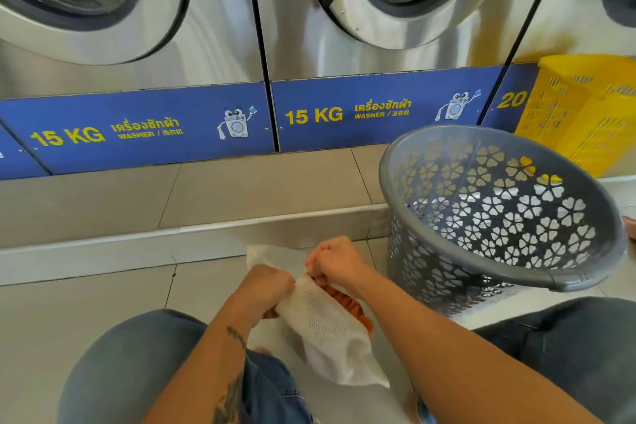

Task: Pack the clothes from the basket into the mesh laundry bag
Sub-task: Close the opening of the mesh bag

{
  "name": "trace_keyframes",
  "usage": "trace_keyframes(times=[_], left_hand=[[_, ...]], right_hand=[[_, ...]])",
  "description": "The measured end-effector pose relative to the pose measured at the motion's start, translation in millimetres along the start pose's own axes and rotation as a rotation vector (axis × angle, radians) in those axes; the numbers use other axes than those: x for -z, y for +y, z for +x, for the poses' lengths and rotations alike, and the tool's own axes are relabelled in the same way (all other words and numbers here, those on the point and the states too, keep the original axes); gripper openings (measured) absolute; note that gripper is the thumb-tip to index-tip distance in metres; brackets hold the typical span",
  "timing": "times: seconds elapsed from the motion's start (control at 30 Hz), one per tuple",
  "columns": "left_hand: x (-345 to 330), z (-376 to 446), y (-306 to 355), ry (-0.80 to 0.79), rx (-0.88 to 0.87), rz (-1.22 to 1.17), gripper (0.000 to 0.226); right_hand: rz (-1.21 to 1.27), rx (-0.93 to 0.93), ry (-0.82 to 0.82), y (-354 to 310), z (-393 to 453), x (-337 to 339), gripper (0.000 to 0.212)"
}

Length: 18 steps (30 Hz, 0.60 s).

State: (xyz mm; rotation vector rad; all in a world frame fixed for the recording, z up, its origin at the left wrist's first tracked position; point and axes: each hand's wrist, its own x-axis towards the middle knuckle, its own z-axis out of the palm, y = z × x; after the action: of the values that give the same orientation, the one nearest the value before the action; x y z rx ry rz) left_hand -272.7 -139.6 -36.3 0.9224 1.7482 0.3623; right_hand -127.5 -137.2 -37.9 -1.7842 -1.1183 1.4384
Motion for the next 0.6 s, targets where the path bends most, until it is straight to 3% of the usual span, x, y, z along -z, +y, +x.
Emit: trace_keyframes(times=[0.3, 0.53, 0.6], left_hand=[[-5.2, 18.9, -11.6, -0.294, 0.213, -0.26, 0.045], [-9.2, 25.2, -9.9, -0.163, 0.135, -0.228, 0.019], [-11.4, 29.6, -9.0, -0.114, 0.083, -0.211, 0.021]], right_hand=[[-0.064, 0.012, -0.067, -8.6, 8.9, -4.0, 0.022], [-0.108, 0.013, -0.008, 15.3, 12.3, -10.8, 0.01], [-0.129, 0.034, 0.031, 15.2, 16.2, -12.3, 0.011]])
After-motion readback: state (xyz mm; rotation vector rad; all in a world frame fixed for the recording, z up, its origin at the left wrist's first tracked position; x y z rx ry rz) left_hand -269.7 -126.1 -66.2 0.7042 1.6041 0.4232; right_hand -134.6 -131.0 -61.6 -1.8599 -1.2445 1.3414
